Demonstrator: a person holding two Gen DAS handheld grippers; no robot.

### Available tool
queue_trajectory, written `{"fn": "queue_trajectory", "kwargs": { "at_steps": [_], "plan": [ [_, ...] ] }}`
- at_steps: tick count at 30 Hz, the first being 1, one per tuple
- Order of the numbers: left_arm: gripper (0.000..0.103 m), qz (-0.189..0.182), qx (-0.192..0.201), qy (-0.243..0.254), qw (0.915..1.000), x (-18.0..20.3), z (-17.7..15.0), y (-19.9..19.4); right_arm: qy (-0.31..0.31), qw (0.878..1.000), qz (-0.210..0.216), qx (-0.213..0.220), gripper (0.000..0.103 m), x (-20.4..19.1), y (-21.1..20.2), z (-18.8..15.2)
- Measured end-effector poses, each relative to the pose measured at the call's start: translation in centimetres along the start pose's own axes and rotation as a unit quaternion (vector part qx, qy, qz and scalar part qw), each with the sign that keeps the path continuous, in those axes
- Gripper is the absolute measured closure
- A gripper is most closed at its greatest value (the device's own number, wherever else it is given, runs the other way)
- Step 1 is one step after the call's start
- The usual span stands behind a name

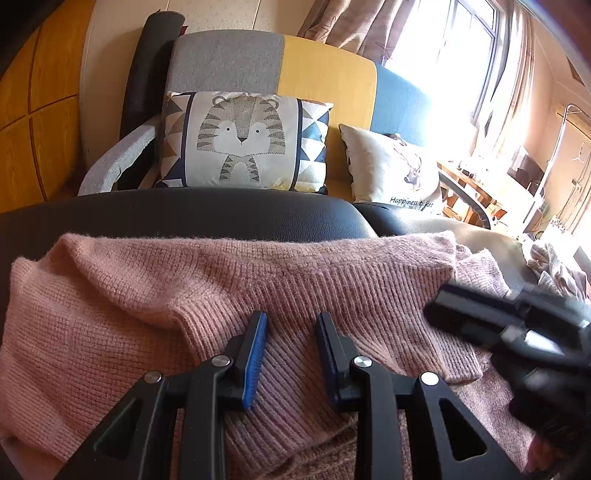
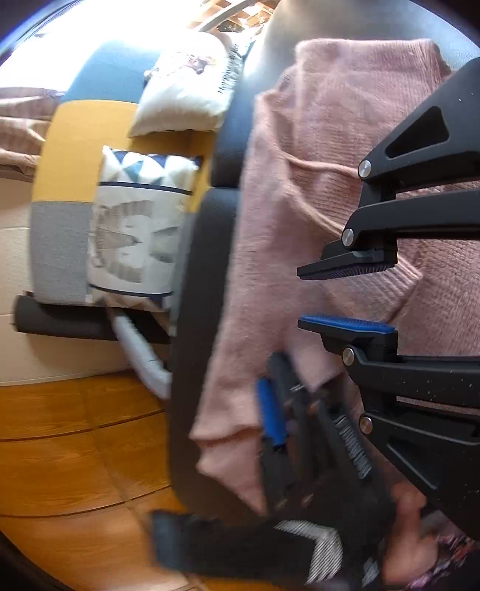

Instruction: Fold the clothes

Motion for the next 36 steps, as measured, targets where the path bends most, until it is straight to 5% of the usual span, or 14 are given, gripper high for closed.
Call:
{"fn": "queue_trajectory", "kwargs": {
  "at_steps": [2,7,11,16,23,29,36],
  "plan": [
    [0.075,-0.001,0.001,-0.001,1.0000,0.0,0.0,0.0,0.007,1.000,0.000,0.015,0.083,-0.5,-0.4,1.2],
    [0.075,-0.015,0.000,-0.012,0.9998,-0.4,0.0,0.0,-0.005,0.997,-0.028,-0.065,0.083,-0.6,3.6,0.1],
    [0.075,-0.028,-0.003,-0.022,0.9994,-0.8,0.0,0.0,0.006,0.999,-0.024,-0.020,0.083,0.0,3.6,-1.4],
    [0.075,-0.028,-0.011,-0.019,0.9994,-0.7,0.2,-0.3,-0.011,0.999,-0.036,-0.020,0.083,-0.2,3.9,-1.6],
    [0.075,-0.020,-0.011,-0.016,0.9996,-1.6,-0.4,-3.5,0.079,0.996,0.037,0.008,0.081,2.3,1.3,-2.1],
    [0.071,-0.019,-0.019,-0.025,0.9993,-3.1,-1.8,-3.0,0.033,0.998,-0.014,-0.042,0.081,2.1,1.7,-3.5],
    [0.071,-0.013,-0.029,-0.041,0.9987,-3.7,-1.9,-4.8,0.034,0.999,-0.007,-0.033,0.082,2.5,0.5,-3.8]
  ]
}}
Point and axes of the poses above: each gripper's, at about its wrist camera, not at the fingertips, and y roughly the way its jaws point, x to its right, z to its top, the point moved 5 cm from there along y, roughly the way its jaws point, and after that the axes turned 8 degrees about -y, right-handed, at the moved point
